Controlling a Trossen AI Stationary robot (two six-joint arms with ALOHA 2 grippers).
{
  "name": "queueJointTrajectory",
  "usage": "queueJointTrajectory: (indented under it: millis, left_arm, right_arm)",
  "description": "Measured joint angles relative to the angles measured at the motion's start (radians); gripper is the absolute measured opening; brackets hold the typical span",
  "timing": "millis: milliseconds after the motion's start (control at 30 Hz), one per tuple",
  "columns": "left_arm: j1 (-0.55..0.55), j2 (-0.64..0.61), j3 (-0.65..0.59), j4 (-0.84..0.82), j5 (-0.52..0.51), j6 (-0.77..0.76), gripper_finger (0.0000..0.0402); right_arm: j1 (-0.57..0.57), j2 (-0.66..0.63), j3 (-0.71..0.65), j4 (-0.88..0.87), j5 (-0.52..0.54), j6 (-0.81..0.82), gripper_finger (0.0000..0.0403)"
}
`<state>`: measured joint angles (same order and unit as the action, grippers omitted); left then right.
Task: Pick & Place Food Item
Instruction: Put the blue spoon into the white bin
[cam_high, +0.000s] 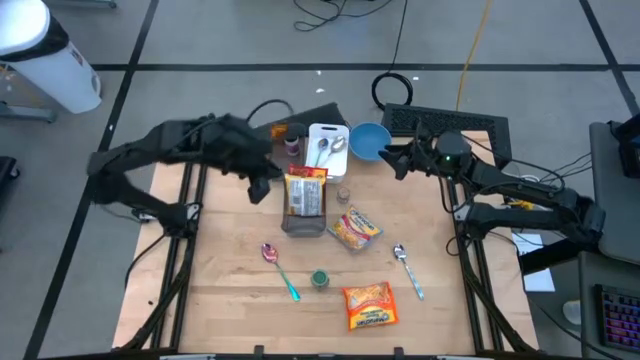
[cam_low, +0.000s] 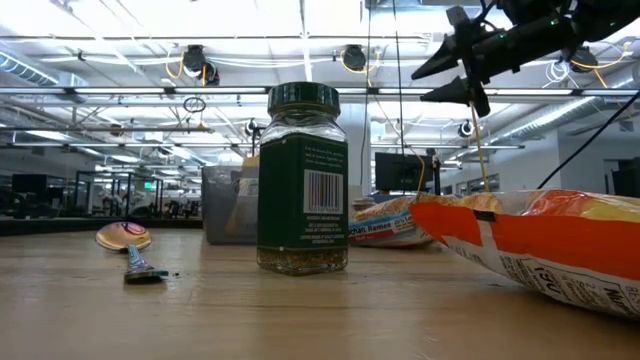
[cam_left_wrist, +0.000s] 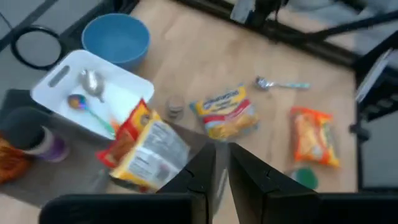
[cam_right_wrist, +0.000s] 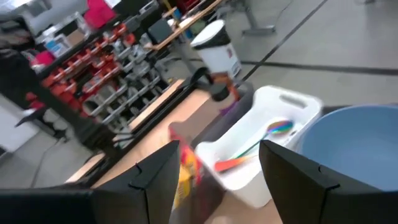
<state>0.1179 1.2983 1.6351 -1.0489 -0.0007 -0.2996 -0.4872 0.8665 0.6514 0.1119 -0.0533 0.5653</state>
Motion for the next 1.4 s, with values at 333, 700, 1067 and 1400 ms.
queueJointTrajectory:
  millis: [333,700,1067,1400]
  left_arm:
    - [-0.152,-0.384,-0.535,0.324,0.003,-0.27,0.0049]
    - [-0.32,-0.461,-0.856,0.387,0.049,-0.57,0.0049]
    - [-0.35,-0.449,-1.161,0.73,0.116,-0.771,0.0049]
    - [-0.239,-0.365,-1.275,0.751,0.134,-0.822,0.007]
  right_arm:
    - [0.223,0.124,0.0,0.082,0.134,0.166,0.0212]
    - [0.445,0.4,0.0,0.512,0.238,0.183,0.0212]
    - [0.509,0.54,0.0,0.685,0.237,0.238,0.0212]
    - [0.507,0.542,0.0,0.687,0.237,0.236,0.0212]
